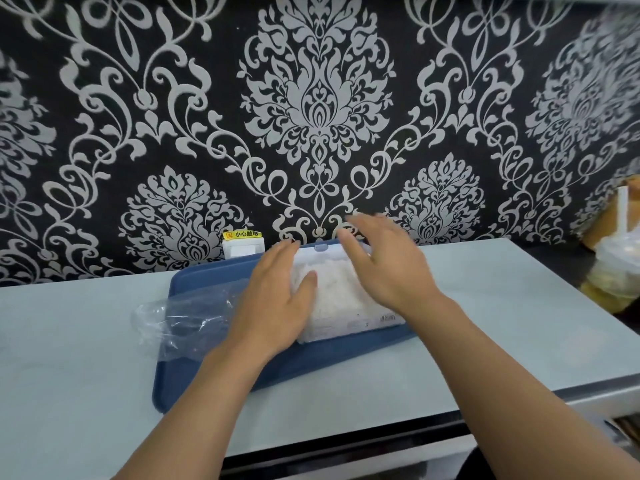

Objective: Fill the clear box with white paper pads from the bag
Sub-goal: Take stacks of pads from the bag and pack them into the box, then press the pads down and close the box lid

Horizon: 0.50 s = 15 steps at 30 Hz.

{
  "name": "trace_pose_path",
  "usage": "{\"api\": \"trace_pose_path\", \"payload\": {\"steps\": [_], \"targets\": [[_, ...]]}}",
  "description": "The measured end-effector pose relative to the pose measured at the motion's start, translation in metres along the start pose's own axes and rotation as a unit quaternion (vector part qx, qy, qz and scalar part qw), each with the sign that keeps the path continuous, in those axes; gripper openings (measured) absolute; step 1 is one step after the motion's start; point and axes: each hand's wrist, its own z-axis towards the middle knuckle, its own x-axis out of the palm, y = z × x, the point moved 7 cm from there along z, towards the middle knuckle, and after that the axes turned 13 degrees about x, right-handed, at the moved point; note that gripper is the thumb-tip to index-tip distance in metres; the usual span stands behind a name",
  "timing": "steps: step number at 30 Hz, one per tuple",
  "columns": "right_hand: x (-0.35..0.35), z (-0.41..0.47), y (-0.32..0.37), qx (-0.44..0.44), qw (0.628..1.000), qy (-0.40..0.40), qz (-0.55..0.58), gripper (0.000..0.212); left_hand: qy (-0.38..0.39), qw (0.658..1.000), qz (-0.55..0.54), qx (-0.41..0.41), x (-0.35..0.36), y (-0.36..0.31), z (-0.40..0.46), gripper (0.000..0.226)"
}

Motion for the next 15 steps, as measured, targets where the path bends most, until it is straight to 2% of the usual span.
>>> {"api": "trace_pose_path", "payload": {"steps": [1, 2, 4, 5, 7, 10, 15], "targets": [[0.004, 0.007, -0.017, 0.022, 0.996, 0.016, -0.081, 0.072, 0.019, 0.999, 0.023, 0.019, 0.005, -0.01, 0.004, 0.061], [0.014, 0.009, -0.035, 0.055, 0.986, 0.076, -0.138, 0.075, 0.049, 0.997, 0.054, 0.03, 0.014, -0.017, 0.008, 0.065], [0.038, 0.005, -0.058, 0.1, 0.96, 0.206, -0.162, 0.077, 0.122, 0.987, 0.105, 0.021, 0.034, -0.017, 0.018, 0.073], [0.046, 0.003, -0.061, 0.099, 0.954, 0.236, -0.158, 0.077, 0.165, 0.979, 0.116, 0.001, 0.046, -0.013, 0.023, 0.075], [0.054, 0.003, -0.056, 0.073, 0.953, 0.228, -0.187, 0.075, 0.24, 0.959, 0.147, -0.023, 0.065, -0.004, 0.027, 0.073], [0.064, 0.001, -0.041, 0.039, 0.943, 0.224, -0.243, 0.073, 0.302, 0.94, 0.159, -0.023, 0.073, 0.008, 0.029, 0.068], [0.081, 0.001, -0.032, 0.049, 0.925, 0.258, -0.276, 0.071, 0.322, 0.936, 0.143, -0.016, 0.065, 0.017, 0.028, 0.075]]}}
